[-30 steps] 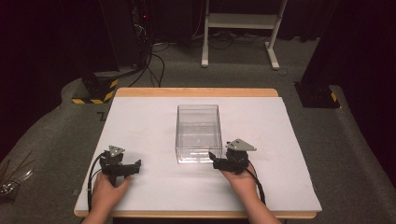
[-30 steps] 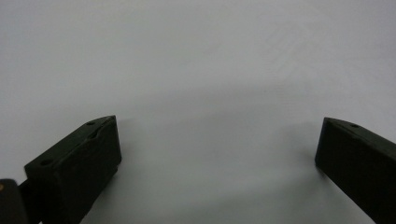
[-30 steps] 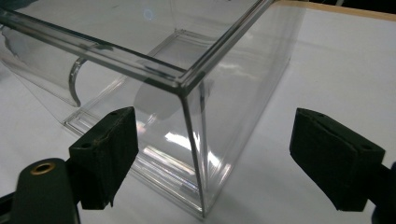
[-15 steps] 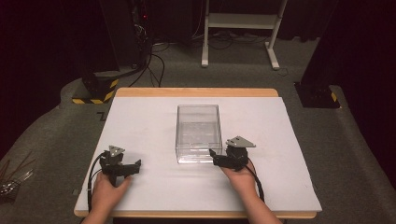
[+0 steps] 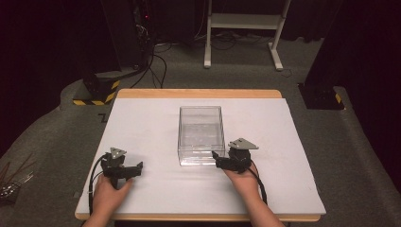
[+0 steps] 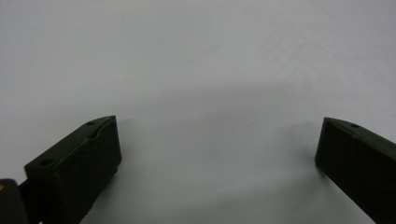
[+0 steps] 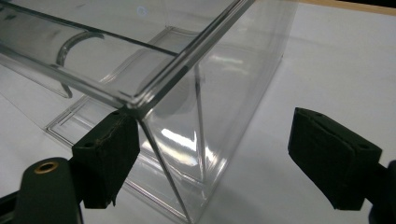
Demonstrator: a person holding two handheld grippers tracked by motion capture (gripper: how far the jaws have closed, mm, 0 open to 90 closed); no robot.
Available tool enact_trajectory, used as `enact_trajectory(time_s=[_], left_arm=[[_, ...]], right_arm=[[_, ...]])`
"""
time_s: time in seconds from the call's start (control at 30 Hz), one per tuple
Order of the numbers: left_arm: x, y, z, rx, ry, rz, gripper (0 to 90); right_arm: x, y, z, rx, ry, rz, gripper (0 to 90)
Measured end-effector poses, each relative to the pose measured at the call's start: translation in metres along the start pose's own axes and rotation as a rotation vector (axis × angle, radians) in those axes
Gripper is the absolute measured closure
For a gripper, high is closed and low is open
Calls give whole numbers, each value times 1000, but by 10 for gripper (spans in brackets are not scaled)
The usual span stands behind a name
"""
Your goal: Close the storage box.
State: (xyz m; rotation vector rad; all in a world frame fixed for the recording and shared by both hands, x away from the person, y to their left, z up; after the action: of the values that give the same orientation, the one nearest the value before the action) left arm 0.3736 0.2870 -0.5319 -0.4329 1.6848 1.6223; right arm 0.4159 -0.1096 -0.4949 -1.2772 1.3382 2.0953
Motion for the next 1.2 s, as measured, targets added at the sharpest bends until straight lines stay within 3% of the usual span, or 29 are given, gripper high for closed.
enact_trajectory(time_s=[0.27,0.53,0.7,0.8,1.2], left_arm=[[0,0,0,-1,-1,0,5],[0,0,0,-1,-1,0,5],[0,0,0,-1,-1,0,5],[0,0,0,-1,-2,0,5],[0,0,0,0,0,-1,5]], right_arm=[[2,6,4,-15,28,11,175],[7,33,1,-50,11,-24,182],[10,45,-6,-36,11,-31,184],[14,50,-16,-12,8,-26,185],[47,78,-78,121,-75,11,191]])
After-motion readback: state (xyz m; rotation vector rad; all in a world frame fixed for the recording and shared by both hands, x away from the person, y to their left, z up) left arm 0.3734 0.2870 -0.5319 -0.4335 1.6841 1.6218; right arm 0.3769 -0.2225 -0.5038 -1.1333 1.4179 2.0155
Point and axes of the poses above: each handheld gripper's, and its own axes: y roughly backward along the jaws, x roughly out of its underside, z roughly to its left, the point moved 3 cm from there along -y, roughly forward along the jaws, and after that the axes turned 6 degrees about -y, right-handed, at the moved point
